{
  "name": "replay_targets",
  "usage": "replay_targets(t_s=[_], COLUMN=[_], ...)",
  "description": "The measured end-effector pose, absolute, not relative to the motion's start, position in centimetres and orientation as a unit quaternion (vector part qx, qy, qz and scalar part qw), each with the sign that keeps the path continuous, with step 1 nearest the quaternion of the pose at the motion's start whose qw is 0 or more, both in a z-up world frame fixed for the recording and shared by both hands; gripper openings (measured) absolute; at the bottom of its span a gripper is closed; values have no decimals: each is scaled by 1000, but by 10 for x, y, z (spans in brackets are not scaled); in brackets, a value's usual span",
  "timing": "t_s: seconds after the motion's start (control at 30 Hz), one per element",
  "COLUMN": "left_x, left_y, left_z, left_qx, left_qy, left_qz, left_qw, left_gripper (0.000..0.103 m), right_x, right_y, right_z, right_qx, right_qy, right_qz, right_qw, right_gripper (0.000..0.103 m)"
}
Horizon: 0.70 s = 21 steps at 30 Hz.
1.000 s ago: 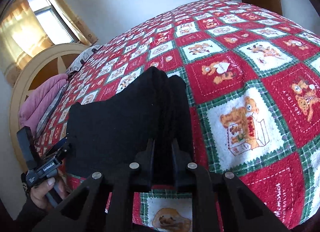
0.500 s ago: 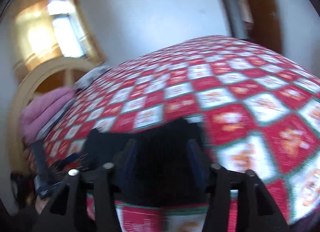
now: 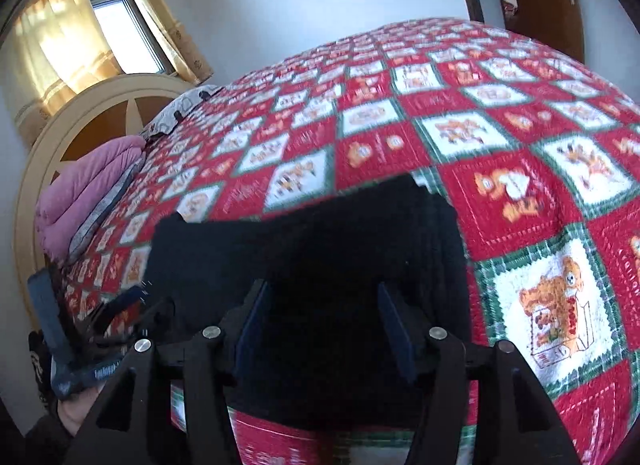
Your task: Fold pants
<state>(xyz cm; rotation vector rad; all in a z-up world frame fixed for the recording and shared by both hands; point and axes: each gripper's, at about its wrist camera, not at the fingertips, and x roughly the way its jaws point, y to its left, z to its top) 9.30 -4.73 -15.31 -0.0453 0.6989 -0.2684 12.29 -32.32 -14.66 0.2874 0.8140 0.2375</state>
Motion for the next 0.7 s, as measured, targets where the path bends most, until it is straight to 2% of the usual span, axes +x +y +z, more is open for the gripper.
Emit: replay_targets(t_s=[0.23,0.37,0.5,0.7], left_x=[91,90,90,93], left_y=[-42,-43,-41,-37], left_z=[-173,-177,-177,-172], left_qx=[-16,-11,-13,-33], left_qy=[364,355,351,361], left_qz=[-134,-135,-138,-140], left_qw=[921,925,926,922], left_gripper=[103,103,103,103], right_x=[167,208,226,186], right_y=[-223,-177,-178,-217], right_z=[-128,-154,-172,-146], right_qx=[104,139,171,143], right_qy=[399,477,492,451], right_qz=[259,326,306,262], right_qw=[874,804,797,841], right_gripper=[57,57,55,57])
